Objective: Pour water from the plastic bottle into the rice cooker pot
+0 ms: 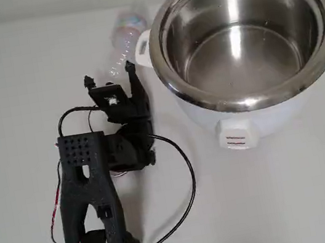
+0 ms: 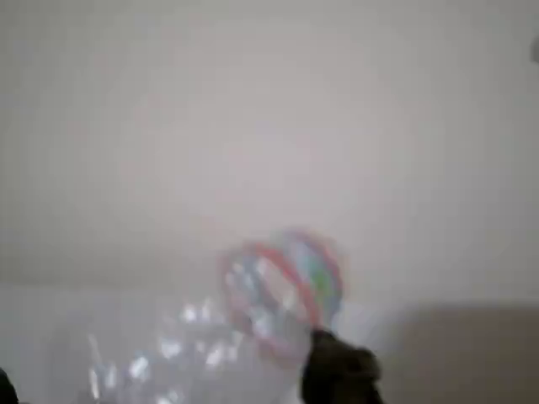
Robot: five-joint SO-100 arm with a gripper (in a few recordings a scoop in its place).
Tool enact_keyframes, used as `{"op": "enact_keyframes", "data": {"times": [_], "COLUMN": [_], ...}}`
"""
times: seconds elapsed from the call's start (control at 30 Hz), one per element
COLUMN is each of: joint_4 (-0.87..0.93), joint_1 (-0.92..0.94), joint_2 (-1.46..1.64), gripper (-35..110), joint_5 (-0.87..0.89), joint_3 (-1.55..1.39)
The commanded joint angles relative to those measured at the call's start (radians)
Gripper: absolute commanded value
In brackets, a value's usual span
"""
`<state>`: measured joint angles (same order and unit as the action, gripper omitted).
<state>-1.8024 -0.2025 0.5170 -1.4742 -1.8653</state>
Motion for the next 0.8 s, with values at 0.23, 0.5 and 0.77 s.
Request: {"op": "enact_keyframes", "data": {"times": [0.23,0.5,0.77], "joint_4": [-0.043,0.048,0.206], "joint_1": [0.023,0.021,0.041], "joint_2": [0.101,0.436,0.790], "gripper": [44,42,39], "joint_5": [0.043,0.172,0.347], "joint_3": [-0.051,-0.336,-0.675]}}
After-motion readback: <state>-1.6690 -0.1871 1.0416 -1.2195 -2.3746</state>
